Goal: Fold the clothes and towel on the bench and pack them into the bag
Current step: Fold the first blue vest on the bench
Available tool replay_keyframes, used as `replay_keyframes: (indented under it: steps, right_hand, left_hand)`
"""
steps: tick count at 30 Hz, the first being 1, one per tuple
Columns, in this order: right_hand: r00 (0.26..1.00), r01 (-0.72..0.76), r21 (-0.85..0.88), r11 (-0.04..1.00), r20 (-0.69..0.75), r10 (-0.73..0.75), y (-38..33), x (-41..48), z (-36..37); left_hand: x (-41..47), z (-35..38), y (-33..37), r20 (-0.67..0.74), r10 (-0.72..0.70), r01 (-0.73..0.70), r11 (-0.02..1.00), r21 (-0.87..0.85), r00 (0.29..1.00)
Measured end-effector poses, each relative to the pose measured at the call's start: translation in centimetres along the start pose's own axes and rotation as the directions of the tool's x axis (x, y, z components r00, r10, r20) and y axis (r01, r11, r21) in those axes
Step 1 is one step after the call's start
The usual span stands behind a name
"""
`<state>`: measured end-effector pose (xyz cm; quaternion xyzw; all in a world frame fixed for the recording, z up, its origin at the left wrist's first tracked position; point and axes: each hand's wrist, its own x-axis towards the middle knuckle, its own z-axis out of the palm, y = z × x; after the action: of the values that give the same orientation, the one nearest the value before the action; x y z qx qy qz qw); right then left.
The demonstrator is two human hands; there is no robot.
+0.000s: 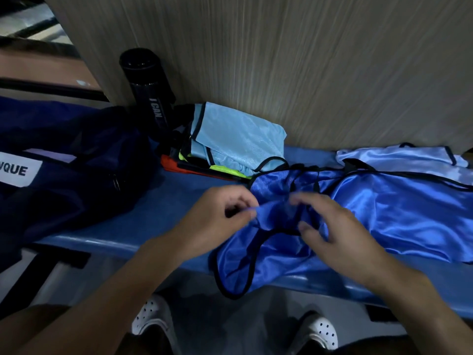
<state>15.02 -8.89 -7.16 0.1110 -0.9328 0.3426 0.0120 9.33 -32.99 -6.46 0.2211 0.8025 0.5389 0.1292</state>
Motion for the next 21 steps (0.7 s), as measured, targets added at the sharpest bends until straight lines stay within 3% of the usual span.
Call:
replay_keyframes:
  steps: [3, 5, 7, 12, 17, 21]
  right_hand:
    - [0.995, 0.102, -0.054, 0.993, 0.013, -0.102, -0.5, 0.7, 1.0]
    - [0.982, 0.183, -0.125, 0.975, 0.063, -0.177, -0.2, 0.7, 1.7]
    - [0.979, 0.195, -0.185, 0.963, 0.088, -0.181, 0.1, 0.4, 2.0]
    - [0.984, 0.129, -0.191, 0.973, 0.144, -0.102, 0.6, -0.7, 0.9]
    - [0.979, 0.151, -0.158, 0.976, 0.159, -0.126, 0.4, -1.4, 0.6]
    - [0.976, 0.158, -0.11, 0.981, 0.168, -0.138, 0.2, -1.2, 0.4]
  left_hand:
    - [-0.7, 0.7, -0.1, 0.168, 0.015, -0.02, 0.999, 0.027, 0.986]
    - [-0.9, 0.9, -0.2, 0.206, -0.005, 0.001, 1.0, 0.02, 0.979]
    - [-0.8, 0.5, -0.6, 0.144, -0.038, 0.033, 0.999, 0.034, 0.989]
    - [0.4, 0.0, -3.0, -0.071, -0.162, 0.175, 0.945, 0.276, 0.984]
    - [2.6, 1.9, -3.7, -0.167, -0.227, 0.254, 0.954, 0.159, 0.959]
    - [3.8, 2.6, -3.8, -0.257, -0.198, 0.209, 0.978, 0.015, 0.946]
